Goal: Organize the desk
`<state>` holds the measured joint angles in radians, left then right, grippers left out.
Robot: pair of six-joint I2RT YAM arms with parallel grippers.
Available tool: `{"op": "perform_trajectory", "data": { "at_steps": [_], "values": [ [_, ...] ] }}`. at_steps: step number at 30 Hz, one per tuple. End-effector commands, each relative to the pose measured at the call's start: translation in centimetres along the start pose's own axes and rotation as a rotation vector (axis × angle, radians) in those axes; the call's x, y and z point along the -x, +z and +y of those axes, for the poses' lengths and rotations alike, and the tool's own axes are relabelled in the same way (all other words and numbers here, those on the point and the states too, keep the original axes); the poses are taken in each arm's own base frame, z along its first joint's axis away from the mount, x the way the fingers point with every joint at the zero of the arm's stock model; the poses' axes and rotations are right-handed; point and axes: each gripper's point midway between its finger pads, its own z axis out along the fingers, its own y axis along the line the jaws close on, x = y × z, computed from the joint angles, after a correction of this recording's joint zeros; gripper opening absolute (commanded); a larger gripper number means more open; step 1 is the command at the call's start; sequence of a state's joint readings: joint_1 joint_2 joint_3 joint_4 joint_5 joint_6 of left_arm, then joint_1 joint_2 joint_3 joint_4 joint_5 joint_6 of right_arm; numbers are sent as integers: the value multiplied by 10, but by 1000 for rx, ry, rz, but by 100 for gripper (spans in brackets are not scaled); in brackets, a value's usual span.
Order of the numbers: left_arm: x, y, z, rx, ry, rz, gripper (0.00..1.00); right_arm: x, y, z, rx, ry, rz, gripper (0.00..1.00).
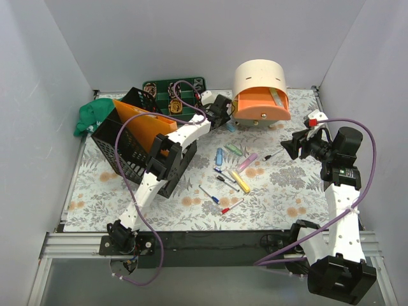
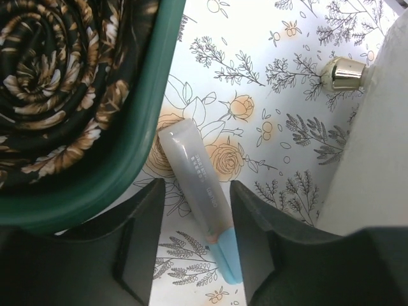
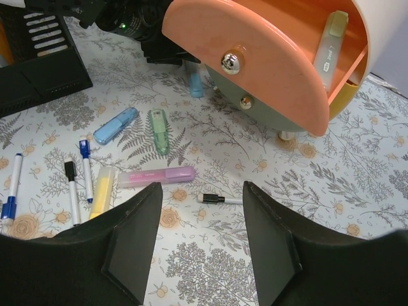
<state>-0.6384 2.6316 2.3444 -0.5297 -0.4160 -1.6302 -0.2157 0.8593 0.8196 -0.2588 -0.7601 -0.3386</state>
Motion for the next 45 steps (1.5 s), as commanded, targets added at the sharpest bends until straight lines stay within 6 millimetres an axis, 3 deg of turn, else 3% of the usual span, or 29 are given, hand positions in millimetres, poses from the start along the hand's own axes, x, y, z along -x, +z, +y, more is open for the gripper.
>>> {"op": "perform_trajectory", "data": {
  "at_steps": [1, 6, 7, 16, 17, 20, 25, 28, 31, 36, 41, 45],
  "values": [
    [-19, 17, 25, 38, 44, 72, 42, 9, -2, -1, -9, -25, -36, 62],
    [-20, 7, 27, 34, 95, 84, 35, 11, -3, 0, -12, -31, -42, 62],
    [-28, 7, 37, 55, 123, 98, 35, 11, -3, -1, -11, -31, -42, 62],
    [-31, -21, 58, 69, 271, 118, 28, 11, -3, 1, -6, -29, -46, 62],
    [-38, -22, 71, 92, 287, 139, 26, 11, -3, 1, -5, -26, -45, 62],
    [-35, -39, 68, 55, 298, 140, 25, 11, -4, 1, -7, -27, -47, 62],
    [-40, -72, 71, -36, 408, 174, 27, 11, -3, 2, 4, -22, -51, 62],
    [-41, -82, 74, -65, 473, 194, 34, 11, -3, 2, 4, -19, -49, 62],
    [-43, -85, 78, -78, 537, 210, 43, 10, -3, 2, 3, -18, -48, 62],
    [-56, -74, 98, -20, 614, 259, 42, 9, -3, 0, -1, -16, -45, 62],
    [-66, -65, 115, 42, 655, 289, 30, 8, -2, 0, -4, -16, -43, 62],
    [-64, -68, 112, 27, 646, 284, 16, 8, -2, -1, -7, -17, -42, 62]
  ]
}}
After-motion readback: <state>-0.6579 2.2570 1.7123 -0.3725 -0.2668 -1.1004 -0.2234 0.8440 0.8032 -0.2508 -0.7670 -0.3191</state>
